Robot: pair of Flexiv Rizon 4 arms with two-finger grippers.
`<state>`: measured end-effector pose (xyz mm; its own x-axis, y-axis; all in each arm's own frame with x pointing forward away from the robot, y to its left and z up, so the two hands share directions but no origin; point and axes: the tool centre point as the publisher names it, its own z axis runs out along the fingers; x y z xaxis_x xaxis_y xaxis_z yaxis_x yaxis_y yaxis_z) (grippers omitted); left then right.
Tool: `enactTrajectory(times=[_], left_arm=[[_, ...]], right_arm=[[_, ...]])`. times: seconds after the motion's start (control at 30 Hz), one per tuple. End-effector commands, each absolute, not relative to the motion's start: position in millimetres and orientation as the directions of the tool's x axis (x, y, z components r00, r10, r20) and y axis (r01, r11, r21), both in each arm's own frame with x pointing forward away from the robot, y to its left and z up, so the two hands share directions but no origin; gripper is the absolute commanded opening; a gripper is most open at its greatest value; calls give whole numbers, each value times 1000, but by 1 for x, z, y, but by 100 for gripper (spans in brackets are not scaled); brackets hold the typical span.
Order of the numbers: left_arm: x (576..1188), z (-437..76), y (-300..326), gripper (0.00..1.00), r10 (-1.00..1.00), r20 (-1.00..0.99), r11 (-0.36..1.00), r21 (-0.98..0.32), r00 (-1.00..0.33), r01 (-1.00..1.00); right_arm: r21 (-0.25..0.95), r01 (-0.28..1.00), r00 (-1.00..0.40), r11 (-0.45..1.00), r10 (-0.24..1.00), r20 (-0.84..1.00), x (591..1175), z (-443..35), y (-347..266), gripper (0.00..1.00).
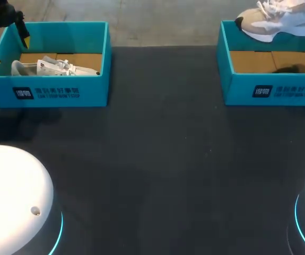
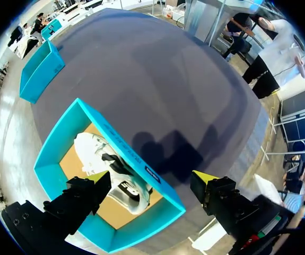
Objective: Take the shoe out of the shoebox, open the shoe tongue, remove and reinsert the insole, then place the shoe into the shoebox
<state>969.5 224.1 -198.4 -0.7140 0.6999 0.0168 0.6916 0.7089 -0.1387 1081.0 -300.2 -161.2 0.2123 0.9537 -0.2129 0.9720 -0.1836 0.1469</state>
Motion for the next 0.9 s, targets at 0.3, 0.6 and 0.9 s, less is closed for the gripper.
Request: enactTrajectory(times=[0.3, 0.6, 0.9], left_arm=[[968, -198, 224, 100, 700, 17, 709, -135, -714, 692], [968, -198, 224, 100, 700, 17, 709, -135, -714, 692], [968, -198, 224, 100, 700, 17, 709, -135, -714, 692]], right_arm=[[151, 971, 213, -184, 954, -211, 1079, -160, -300, 0], [151, 971, 213, -184, 954, -211, 1079, -160, -300, 0], [176, 962, 244, -207, 943, -227, 1059, -144, -283, 0]])
